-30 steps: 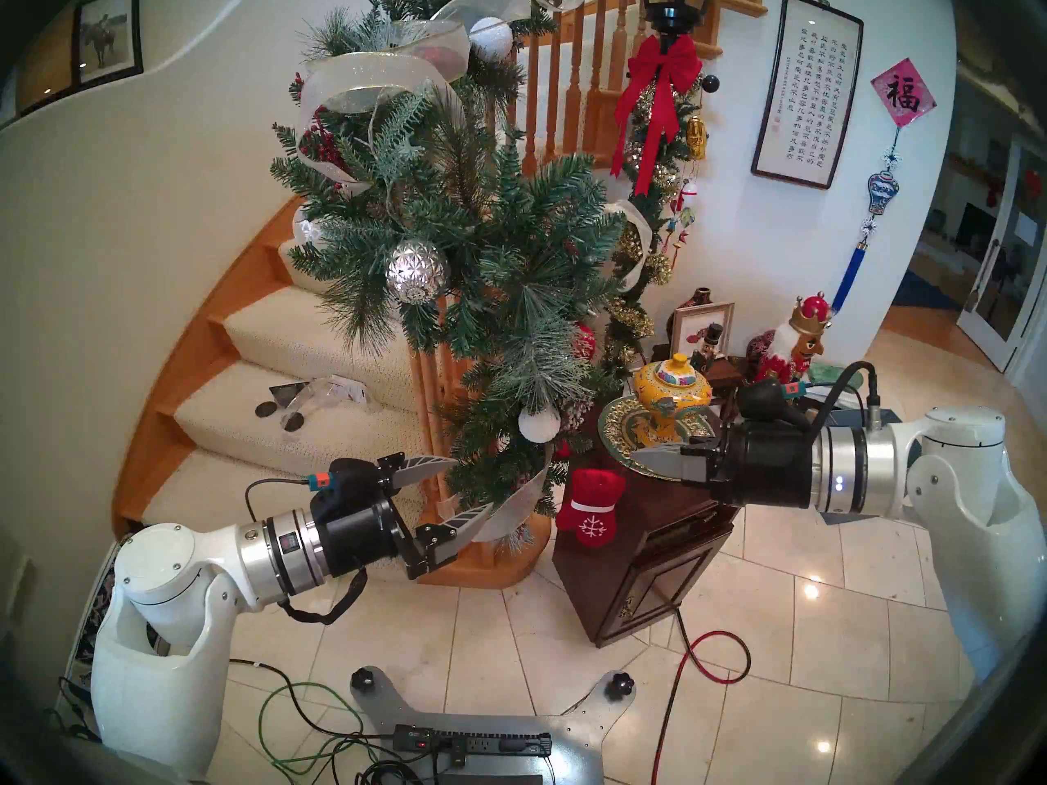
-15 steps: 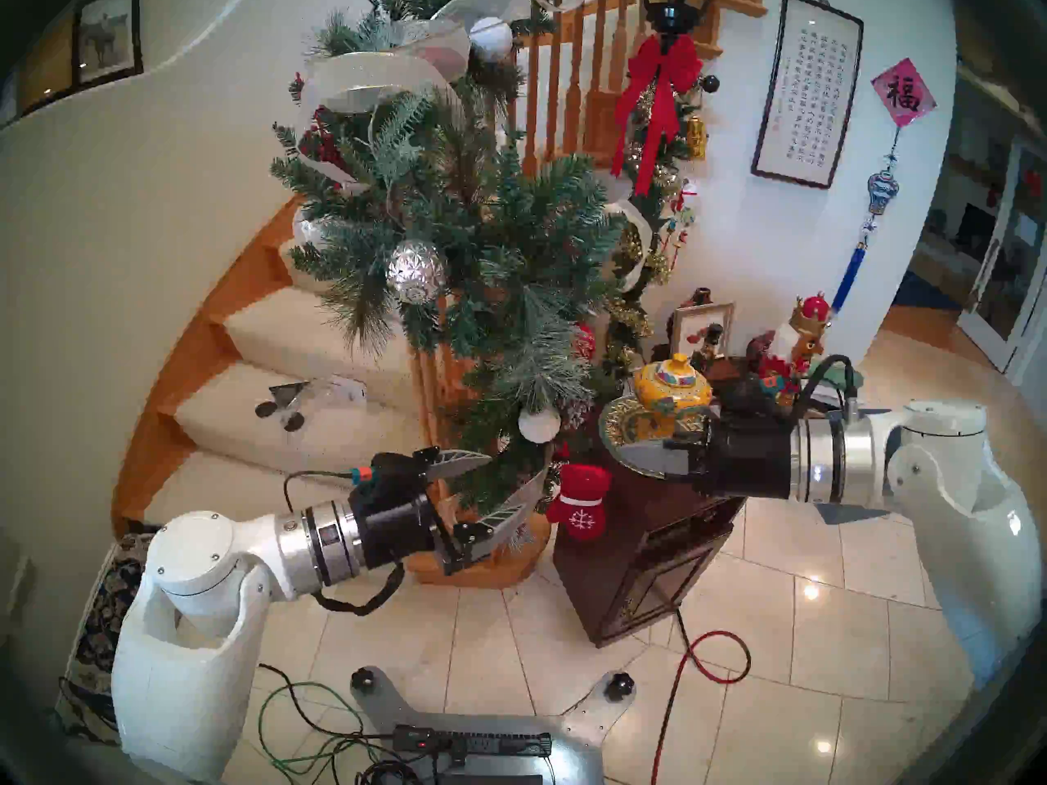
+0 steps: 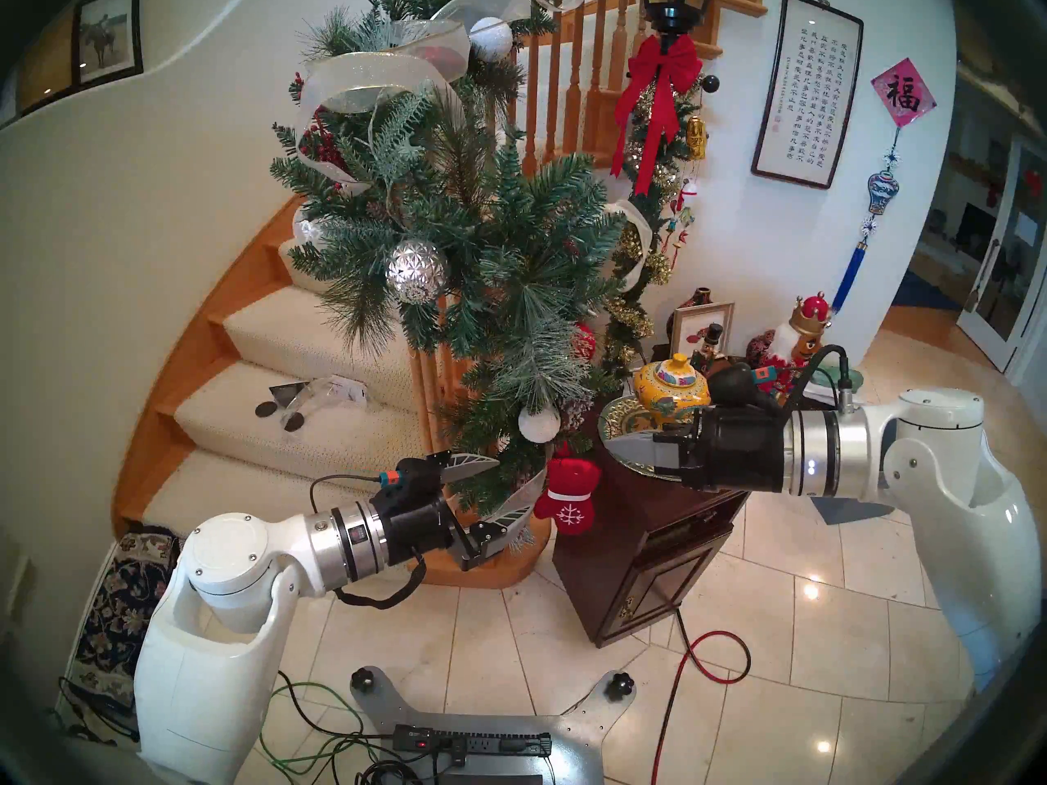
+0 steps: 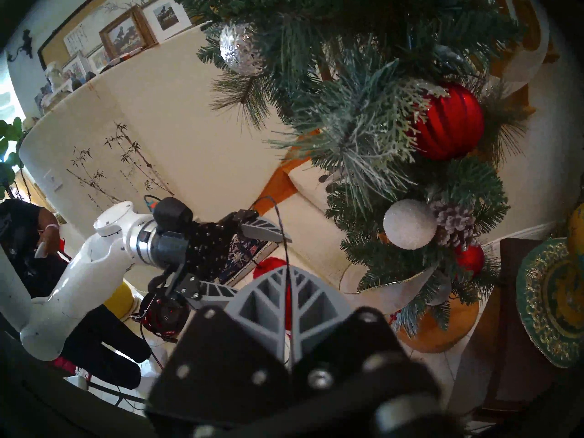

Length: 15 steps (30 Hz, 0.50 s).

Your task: Hang the ornament onto the Christmas-tree-style decoration

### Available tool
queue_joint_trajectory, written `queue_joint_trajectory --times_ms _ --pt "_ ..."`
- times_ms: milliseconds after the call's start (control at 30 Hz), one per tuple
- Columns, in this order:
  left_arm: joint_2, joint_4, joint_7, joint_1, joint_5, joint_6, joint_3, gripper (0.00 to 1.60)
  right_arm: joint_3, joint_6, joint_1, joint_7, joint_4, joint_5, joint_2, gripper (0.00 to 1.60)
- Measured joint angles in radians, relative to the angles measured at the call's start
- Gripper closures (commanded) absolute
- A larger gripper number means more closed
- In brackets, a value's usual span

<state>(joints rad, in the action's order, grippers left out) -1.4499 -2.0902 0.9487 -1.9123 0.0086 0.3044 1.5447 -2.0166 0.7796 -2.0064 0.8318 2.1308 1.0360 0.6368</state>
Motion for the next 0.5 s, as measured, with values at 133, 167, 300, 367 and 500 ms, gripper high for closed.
queue_joint_trajectory --times_ms 133,167,300,367,500 --pt "-0.009 0.008 -0.017 0.008 0.014 -0.004 -0.019 0.0 -0.001 0.0 0.0 0.001 0.003 0.003 0.001 1.6" --pt "-0.012 0.008 -0.021 0.011 0.019 -0.005 -0.027 0.0 -0.001 0.0 0.0 0.001 0.004 0.003 0.001 1.6" --pt "-0.022 0.005 -0.034 0.016 0.029 -0.005 -0.047 0.0 -0.001 0.0 0.0 0.004 0.005 0.005 0.002 1.6" --pt "-0.026 0.005 -0.039 0.018 0.032 -0.005 -0.055 0.0 -0.001 -0.001 0.0 0.005 0.005 0.006 0.002 1.6" --pt "-0.038 0.001 -0.049 0.022 0.035 -0.002 -0.072 0.0 -0.002 -0.001 0.0 0.01 0.005 0.007 0.003 1.6"
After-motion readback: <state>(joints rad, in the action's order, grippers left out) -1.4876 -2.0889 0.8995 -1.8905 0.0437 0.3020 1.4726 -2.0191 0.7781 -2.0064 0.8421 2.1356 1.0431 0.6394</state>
